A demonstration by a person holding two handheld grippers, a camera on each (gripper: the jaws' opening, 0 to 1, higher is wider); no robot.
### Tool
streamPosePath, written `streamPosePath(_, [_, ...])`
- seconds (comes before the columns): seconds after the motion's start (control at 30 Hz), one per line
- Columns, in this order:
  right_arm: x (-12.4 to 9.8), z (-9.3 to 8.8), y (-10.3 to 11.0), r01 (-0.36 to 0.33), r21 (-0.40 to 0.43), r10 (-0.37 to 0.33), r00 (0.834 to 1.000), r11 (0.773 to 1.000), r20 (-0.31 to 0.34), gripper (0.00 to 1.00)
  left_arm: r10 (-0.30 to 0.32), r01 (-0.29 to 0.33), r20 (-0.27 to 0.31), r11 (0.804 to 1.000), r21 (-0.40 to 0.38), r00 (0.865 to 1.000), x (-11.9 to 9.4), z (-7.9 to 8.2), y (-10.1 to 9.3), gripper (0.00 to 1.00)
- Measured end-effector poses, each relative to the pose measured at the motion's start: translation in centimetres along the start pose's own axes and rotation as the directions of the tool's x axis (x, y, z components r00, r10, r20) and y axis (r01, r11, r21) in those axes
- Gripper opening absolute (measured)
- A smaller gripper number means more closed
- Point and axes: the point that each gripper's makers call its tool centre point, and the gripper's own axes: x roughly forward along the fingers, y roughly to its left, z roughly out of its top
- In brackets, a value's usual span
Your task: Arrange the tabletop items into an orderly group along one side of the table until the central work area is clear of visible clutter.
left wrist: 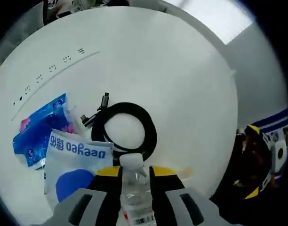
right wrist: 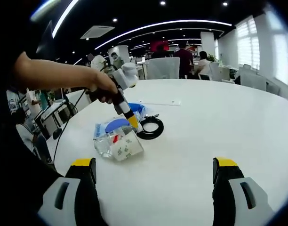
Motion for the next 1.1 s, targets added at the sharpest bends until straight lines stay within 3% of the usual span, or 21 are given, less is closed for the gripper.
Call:
streamPosePath(0.53, [0.1,-0.8,-0.8,0.014,0.018,-0.014,1.000,1.000,-0.013,0.99,0.089,-0.083,-0.086,0.995,0.063,0.992,2.4,-0.4,0.2,0.22])
streamPosePath(0.83, [0.5,-1.0,-0.6,0.000,0.012,0.000,1.000,1.000,-0.021,0.99,0.102,-0.100,-0.063,0.994,0.035,0.993,2.0,-0.5,0.4,0.19])
streamPosePath(1.1, [0.8,-0.7,0.1,-0.027,-0.005,0.027,1.000,1.000,-0.016,0.99,0.094,-0.091,-0.031,0.993,0.074,0.995,0.6,-0.6,-0.3,0.17])
